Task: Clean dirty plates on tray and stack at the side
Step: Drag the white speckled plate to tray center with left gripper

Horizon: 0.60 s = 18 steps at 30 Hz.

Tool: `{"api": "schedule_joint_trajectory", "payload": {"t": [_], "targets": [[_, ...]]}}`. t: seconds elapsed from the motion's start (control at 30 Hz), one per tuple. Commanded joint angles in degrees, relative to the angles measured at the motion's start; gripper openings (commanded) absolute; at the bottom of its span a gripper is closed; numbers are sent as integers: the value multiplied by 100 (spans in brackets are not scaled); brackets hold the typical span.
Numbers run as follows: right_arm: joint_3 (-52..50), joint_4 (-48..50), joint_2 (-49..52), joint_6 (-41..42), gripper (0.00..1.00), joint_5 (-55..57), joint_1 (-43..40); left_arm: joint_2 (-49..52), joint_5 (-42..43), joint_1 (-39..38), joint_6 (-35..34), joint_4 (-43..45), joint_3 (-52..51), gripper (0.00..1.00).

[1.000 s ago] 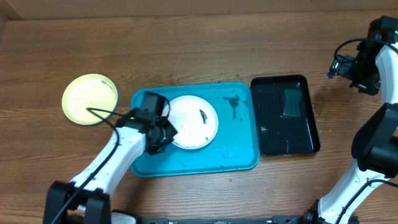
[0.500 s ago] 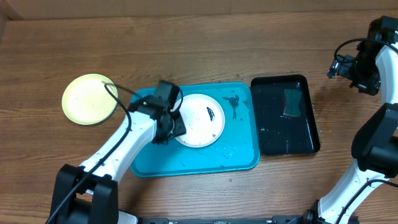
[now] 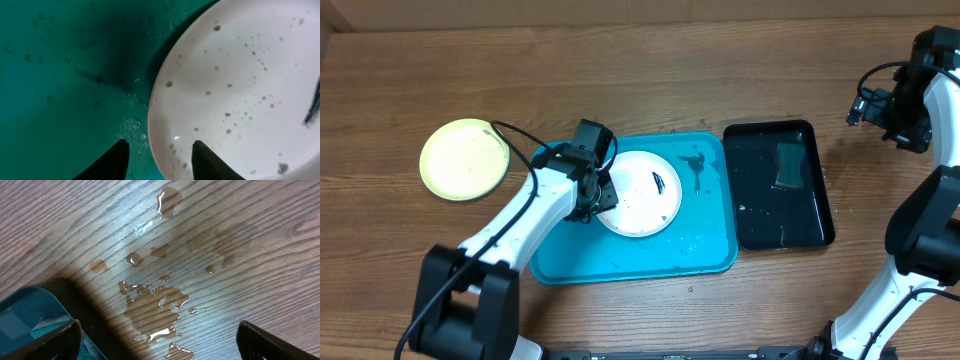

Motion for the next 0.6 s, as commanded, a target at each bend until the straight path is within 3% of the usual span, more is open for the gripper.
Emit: {"api": "schedule_joint_trajectory", "payload": {"t": [0.0,0.03,0.1,0.37,0.57], "targets": [[4,9,-122,24,100,-28,-11,369,-179,-4,24,133,-85,32],[4,9,-122,26,100,-28,-11,433,-168,-7,24,155,-85,23],[4,9,-125,26,100,-26,-11,518,-155,-4,26,170,-85,16],[4,9,-122,26,100,-26,-11,570,-138,-7,356,485,-85,4],[4,9,-122,26,100,-28,-11,570,-131,-7,822,654,-85,4]]}}
